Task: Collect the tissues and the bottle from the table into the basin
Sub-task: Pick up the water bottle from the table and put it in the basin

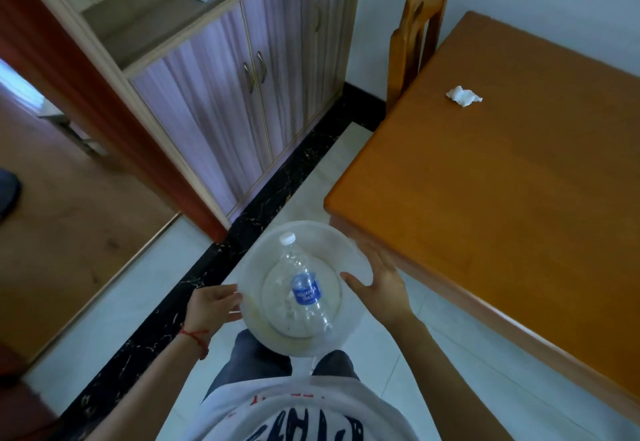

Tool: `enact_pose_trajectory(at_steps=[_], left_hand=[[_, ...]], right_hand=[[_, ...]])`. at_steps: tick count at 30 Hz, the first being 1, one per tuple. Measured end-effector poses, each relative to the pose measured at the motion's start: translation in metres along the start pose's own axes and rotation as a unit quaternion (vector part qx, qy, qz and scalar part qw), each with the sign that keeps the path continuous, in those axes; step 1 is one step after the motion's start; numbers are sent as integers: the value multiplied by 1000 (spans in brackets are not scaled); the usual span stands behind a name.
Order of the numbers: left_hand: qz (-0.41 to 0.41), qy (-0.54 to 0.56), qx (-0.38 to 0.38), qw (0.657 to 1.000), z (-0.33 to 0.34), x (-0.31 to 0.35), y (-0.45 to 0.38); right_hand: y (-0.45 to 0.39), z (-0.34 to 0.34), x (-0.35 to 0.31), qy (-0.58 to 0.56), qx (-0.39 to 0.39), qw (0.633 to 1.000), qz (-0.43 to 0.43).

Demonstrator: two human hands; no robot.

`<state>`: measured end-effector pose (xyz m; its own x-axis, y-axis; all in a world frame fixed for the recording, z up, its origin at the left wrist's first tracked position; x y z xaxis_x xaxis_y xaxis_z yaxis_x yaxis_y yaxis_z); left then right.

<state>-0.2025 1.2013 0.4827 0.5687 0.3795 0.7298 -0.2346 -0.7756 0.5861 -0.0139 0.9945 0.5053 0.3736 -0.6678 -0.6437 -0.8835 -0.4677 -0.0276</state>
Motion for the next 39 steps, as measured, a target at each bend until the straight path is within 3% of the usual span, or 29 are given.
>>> enact_pose_trajectory(at_steps=[3,8,13,21,28,39], left_hand=[[-1,4,15,1000,-16,3,-19],[9,12,3,1000,-40,25,-62],[14,18,-21,1000,-64,63,-117],[44,-65,-91,993,-79,128,-204],[61,-92,-150,982,-41,180,-238],[122,-139,-143,972,64,276,-288]], right_hand=[[-6,15,-4,14,-2,1000,28],[-22,54,-27,-81,-19,980,183],[-41,93,-61,-92,20,972,217],[-72,128,-109,-117,85,958,249],[-122,123,-114,-126,122,947,270],[-252,101,-79,-138,123,944,274]])
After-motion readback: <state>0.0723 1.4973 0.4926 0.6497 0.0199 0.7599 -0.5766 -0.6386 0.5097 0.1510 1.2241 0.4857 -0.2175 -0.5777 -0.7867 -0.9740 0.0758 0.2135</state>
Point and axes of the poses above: each hand's wrist, its own y-axis away from the middle knuckle, its own z-axis out of the palm, x = y × z, the point moved 2 cm from there along -y, towards the middle knuckle, and after that the axes turned 14 degrees about x, right-handed, at the moved point
